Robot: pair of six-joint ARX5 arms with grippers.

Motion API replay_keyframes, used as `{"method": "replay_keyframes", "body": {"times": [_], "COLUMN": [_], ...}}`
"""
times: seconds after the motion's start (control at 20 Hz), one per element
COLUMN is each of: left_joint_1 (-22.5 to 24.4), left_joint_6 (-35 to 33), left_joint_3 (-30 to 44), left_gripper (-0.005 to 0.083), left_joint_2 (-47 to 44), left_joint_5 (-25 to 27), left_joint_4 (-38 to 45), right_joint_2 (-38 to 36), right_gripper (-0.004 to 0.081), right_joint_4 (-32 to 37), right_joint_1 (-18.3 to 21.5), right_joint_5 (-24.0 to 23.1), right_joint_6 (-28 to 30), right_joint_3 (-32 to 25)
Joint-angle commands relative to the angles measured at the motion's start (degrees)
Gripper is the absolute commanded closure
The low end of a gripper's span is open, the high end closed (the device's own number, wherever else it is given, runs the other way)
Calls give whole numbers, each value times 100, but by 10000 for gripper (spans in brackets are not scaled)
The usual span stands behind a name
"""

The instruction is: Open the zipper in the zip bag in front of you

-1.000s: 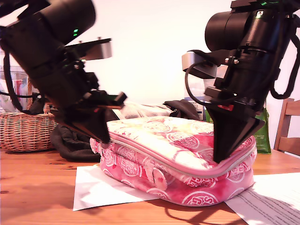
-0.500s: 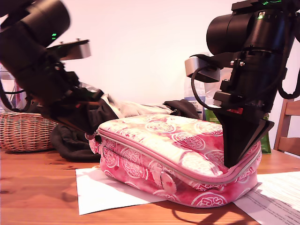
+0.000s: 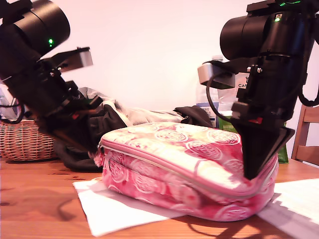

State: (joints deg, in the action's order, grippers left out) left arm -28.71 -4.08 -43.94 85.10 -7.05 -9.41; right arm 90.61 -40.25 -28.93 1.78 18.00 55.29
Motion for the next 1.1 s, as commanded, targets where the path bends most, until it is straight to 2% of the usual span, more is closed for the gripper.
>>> {"method": "replay_keyframes", "body": {"times": [0.0, 0.2, 0.35, 0.55, 0.8, 1.05], "left_joint_1": [-46, -131, -197, -417, -778, -817], "left_joint_6": [-37, -46, -37, 83, 107, 105], "left_joint_3": [96, 96, 96, 96, 96, 96], "left_gripper": [795, 794, 795, 794, 795, 795], "left_joint_2": [-57, -341, -629, -745, -743, -743], "left_joint_5": [-46, -361, -800, -1335, -1414, -1410], "left_joint_4": [-334, -831, -1202, -1631, -1631, -1617], "right_joint_2": [509, 509, 509, 509, 509, 505], "right_gripper": [783, 783, 783, 783, 783, 783], "right_joint_4": [-251, -267, -267, -297, -527, -634], "right_joint_1": [203, 249, 240, 192, 42, -107], "right_joint_5": [-293, -387, -299, 553, 1200, 1976], "right_joint_6": [-24, -295, -472, -662, -918, -1051], "right_joint_3": [-413, -146, 138, 533, 997, 1375]}}
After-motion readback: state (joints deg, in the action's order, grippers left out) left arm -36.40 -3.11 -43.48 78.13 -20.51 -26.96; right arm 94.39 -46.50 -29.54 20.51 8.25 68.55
